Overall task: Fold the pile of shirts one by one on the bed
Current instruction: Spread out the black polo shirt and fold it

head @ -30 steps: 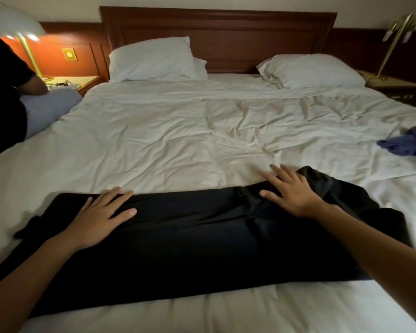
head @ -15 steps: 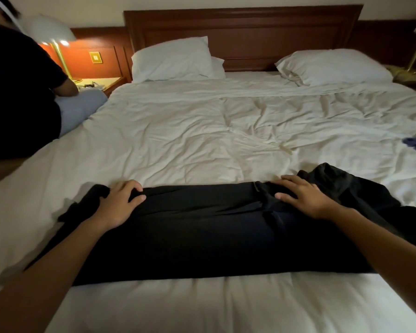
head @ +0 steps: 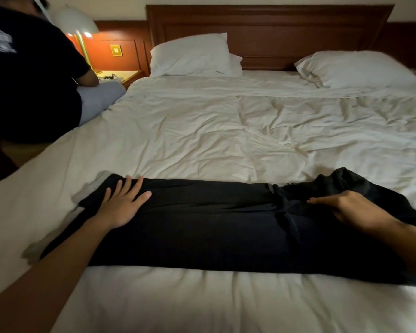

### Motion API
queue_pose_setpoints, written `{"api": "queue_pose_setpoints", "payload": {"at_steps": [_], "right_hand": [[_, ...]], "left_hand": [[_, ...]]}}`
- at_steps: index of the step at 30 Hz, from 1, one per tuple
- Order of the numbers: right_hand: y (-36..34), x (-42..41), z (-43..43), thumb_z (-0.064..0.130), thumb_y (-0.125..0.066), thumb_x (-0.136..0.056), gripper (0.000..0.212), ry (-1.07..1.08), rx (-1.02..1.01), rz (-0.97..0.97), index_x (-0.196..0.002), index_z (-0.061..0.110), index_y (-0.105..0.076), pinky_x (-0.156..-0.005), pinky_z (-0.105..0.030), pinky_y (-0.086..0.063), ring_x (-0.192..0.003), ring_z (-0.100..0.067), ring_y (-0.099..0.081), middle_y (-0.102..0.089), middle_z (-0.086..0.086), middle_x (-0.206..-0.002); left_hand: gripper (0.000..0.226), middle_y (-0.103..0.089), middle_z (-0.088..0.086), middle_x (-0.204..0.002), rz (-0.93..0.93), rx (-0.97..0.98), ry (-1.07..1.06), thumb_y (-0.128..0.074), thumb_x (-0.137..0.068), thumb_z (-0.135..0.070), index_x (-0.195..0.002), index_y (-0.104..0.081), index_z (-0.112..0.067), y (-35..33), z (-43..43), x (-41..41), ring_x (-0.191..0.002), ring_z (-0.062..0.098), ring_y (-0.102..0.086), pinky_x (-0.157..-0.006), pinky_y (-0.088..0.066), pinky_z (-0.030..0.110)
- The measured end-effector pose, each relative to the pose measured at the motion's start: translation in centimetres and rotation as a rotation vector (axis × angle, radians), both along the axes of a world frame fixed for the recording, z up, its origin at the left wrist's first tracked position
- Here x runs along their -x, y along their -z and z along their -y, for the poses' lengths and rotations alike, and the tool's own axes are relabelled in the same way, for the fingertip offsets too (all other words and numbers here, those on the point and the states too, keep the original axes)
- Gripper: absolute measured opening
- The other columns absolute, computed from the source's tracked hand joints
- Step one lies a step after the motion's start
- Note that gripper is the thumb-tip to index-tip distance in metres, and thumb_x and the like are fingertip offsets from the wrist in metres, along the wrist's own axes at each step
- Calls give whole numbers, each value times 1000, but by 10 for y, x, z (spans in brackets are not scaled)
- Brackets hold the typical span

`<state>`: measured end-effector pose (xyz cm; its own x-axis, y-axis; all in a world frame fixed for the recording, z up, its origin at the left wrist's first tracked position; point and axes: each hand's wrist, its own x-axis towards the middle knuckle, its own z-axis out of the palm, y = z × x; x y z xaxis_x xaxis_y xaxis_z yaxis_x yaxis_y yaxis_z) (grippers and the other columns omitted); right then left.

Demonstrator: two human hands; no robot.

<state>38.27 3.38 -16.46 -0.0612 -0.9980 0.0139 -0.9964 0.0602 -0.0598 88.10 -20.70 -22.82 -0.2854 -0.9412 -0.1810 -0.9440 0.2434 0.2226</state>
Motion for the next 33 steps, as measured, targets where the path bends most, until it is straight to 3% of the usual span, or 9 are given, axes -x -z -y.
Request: {"api": "queue_pose_setpoints", "payload": {"at_steps": [4, 7, 9, 11, 13, 17, 22, 28, 33], "right_hand": [[0, 0, -19, 22, -59, -96, 37, 58, -120, -105, -129, 39, -64, -85, -32, -51, -97, -20, -71, -74, 2, -110], [-11, -10, -16, 47, -55, -95, 24, 83, -86, -54, -115, 50, -67, -89, -30, -51, -104, -9, -67, -72, 19, -112], [-16, -28, -8, 62, -46, -89, 38, 115, 29, 101, -117, 47, -67, -96, -32, -49, -114, -11, -64, -69, 17, -119], [-11, -59, 6, 65, -39, -86, 59, 92, 138, 249, -132, 36, -61, -112, -36, -38, -134, -18, -49, -59, 5, -139], [6, -105, 24, 64, -35, -90, 64, 68, 128, 254, -145, 35, -46, -122, -39, -19, -149, -24, -24, -40, -1, -155], [50, -197, 67, 69, -16, -96, 66, 69, -41, 117, -156, 43, -14, -122, -49, 5, -153, -26, 3, -12, -1, -166], [64, -248, 106, 76, 1, -87, 73, 128, -102, 105, -154, 46, 5, -121, -57, 5, -151, -36, 7, 5, -11, -166], [65, -268, 108, 86, 18, -70, 90, 130, -108, 191, -152, 50, 7, -119, -58, 9, -151, -34, 14, 9, -9, -166], [61, -270, 92, 87, 7, -78, 80, -37, -139, 260, -151, 54, 6, -120, -50, 13, -151, -23, 17, 11, 4, -165]], "left_hand": [[71, 16, -4, -166, -2, 6, -28, -13, -95, -72, -156, 9, -42, -3, -4, 2, -152, 18, 15, -121, 11, 44], [72, 14, -2, -166, 20, 8, -34, -12, -95, -72, -157, 8, -41, -7, -3, 2, -153, 19, 13, -122, 11, 46], [73, 13, -2, -167, 60, 41, -48, -9, -94, -74, -157, 7, -40, -8, -1, -2, -153, 20, 13, -121, 14, 50], [74, 13, -1, -167, 115, 105, -103, -5, -92, -75, -157, 3, -41, -6, -2, -10, -153, 24, 14, -120, 13, 54], [75, 11, 4, -167, 152, 152, -205, -4, -90, -78, -156, 1, -44, -4, -4, -22, -153, 31, 9, -121, 6, 55], [74, -17, 14, -162, 214, 217, -302, -6, -90, -78, -156, -1, -46, -7, -10, -45, -146, 37, -21, -117, -20, 57], [72, -42, 18, -139, 15, 242, -327, -22, -89, -79, -154, -22, -47, -7, -27, -52, -121, 39, -50, -97, -43, 50], [53, -59, 8, -138, -251, 166, -194, -45, -98, -57, -147, -44, -37, -14, -25, -61, -121, 33, -56, -98, -43, 43], [32, -66, 4, -127, -649, 19, -291, -64, -95, -33, -127, -67, -27, -40, -27, -70, -113, 23, -60, -96, -44, 34]]}}
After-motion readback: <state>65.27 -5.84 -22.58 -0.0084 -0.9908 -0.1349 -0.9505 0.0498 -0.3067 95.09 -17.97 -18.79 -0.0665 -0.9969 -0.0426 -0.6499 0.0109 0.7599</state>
